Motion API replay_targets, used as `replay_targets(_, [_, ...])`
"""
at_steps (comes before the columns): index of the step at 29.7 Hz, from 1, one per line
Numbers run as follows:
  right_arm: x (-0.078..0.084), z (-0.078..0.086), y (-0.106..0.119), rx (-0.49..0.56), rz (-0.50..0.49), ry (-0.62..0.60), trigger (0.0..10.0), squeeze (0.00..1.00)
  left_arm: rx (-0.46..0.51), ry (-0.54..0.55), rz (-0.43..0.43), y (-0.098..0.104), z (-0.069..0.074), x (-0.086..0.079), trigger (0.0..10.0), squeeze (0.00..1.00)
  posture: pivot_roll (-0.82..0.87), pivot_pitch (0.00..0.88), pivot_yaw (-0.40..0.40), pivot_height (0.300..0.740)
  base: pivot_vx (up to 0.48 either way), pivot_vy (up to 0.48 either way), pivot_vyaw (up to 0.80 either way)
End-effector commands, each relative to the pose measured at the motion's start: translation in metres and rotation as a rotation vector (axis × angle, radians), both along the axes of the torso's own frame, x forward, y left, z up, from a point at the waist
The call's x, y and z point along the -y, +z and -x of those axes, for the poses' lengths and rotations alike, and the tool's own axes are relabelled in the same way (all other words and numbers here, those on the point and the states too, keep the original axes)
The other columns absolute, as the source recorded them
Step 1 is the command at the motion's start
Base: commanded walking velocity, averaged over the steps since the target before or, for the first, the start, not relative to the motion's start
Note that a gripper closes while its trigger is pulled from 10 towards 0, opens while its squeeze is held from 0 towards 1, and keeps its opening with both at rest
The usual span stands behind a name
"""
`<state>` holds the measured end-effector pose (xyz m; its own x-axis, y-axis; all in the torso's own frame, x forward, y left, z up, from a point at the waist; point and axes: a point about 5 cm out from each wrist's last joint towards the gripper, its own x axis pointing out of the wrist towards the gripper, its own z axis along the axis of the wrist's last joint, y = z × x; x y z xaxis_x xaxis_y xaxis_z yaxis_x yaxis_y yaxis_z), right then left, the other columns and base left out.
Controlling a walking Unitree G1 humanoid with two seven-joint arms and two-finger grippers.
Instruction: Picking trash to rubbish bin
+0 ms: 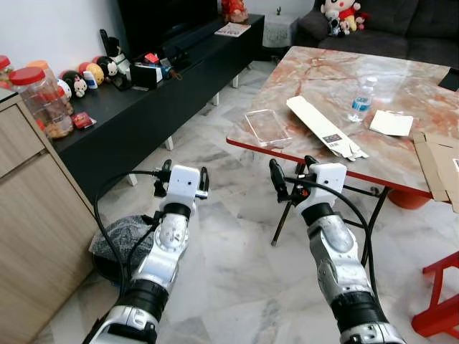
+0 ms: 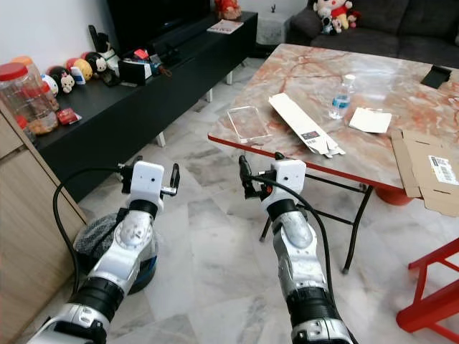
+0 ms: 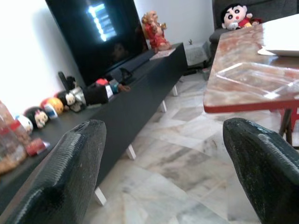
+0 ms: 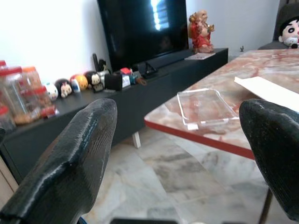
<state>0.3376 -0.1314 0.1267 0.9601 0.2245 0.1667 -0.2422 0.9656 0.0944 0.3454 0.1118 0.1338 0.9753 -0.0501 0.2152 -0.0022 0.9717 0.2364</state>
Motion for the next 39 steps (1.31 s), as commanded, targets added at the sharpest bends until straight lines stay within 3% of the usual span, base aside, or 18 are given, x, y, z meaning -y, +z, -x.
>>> replay_targets(1, [-0.007, -0.003, 0.003, 0.011, -0.008, -0.001, 10.0, 0.00, -0.004, 0.009, 0.011, 0.002, -0.002, -0.006, 10.0, 0.00, -0.21, 0.000, 0.073, 0.740, 0.000, 0.000, -0.80])
replay_targets(9, [-0.010, -0.002, 0.002, 0.009, 0.011, 0.013, 10.0, 0.00, 0.005, 0.029, -0.023, 0.003, -0.003, -0.011, 10.0, 0.00, -0.19, 0.000, 0.067, 0.740, 0.000, -0.060, -0.80])
replay_targets(17, [-0.007, -0.007, 0.005, 0.014, 0.018, -0.001, 10.0, 0.00, 0.004, 0.019, 0.019, 0.004, -0.003, -0.005, 10.0, 0.00, -0.16, 0.000, 0.059, 0.740, 0.000, -0.249, -0.80])
replay_targets(23, [-0.017, -0.012, 0.010, 0.025, -0.009, 0.004, 10.0, 0.00, 0.020, 0.013, 0.000, 0.011, -0.005, -0.012, 10.0, 0.00, -0.16, 0.000, 0.080, 0.740, 0.000, 0.000, -0.80])
replay_targets(29, [-0.017, -0.011, 0.015, 0.046, -0.006, 0.000, 10.0, 0.00, 0.017, 0.017, 0.000, 0.012, -0.010, -0.014, 10.0, 0.00, -0.19, 0.000, 0.071, 0.740, 0.000, 0.000, -0.80])
replay_targets(39, [-0.016, -0.013, 0.013, 0.035, -0.004, 0.024, 10.0, 0.00, -0.001, 0.031, 0.083, 0.007, -0.005, -0.008, 10.0, 0.00, -0.18, 0.000, 0.048, 0.740, 0.000, 0.000, -0.05])
